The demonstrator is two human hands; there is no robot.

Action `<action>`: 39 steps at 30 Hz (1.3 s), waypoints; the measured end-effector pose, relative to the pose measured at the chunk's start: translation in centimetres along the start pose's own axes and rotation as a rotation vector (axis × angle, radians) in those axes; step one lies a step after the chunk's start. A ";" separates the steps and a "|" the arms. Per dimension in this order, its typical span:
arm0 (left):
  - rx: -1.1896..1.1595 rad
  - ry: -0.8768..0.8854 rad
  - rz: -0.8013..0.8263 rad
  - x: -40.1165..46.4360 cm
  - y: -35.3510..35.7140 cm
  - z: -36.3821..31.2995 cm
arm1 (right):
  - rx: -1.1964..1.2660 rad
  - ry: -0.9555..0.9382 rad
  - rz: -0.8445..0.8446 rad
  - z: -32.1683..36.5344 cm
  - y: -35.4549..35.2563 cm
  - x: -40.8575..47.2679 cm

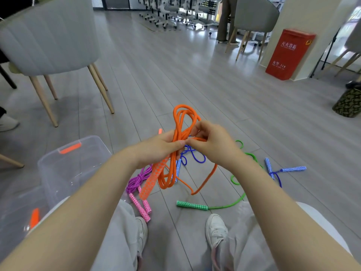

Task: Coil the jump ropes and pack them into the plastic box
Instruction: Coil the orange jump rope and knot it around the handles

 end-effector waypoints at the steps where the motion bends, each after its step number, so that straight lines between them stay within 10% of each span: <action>1: 0.038 0.000 -0.005 0.0 0.0 0.1 | -0.014 0.012 0.010 -0.2 0.0 -0.1; 6: 0.111 0.078 -0.164 0.2 -1.7 -0.6 | 0.125 0.105 0.117 -1.3 0.2 0.0; 14: -0.611 0.210 -0.325 -0.4 -5.6 -1.9 | 0.049 0.228 0.269 -4.1 0.5 -0.4; 19: -0.377 0.133 -0.488 -0.2 -7.1 -0.1 | 0.239 0.219 0.071 -3.1 -3.0 -0.1; 27: -0.120 0.049 -0.312 0.4 -2.2 -0.9 | 0.816 0.187 -0.222 -0.8 -4.5 -0.2; 39: -0.080 0.091 -0.034 0.5 1.3 -1.3 | 0.824 0.151 -0.263 -0.5 -3.9 -0.2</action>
Point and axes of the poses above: each hand's wrist, its own x-axis towards the middle knuckle, its own y-axis out of the palm, z = x × y, the point moved 10 cm from there along x, towards the middle knuckle, and after that the axes turned 6 degrees about x, right-handed, at the moved point
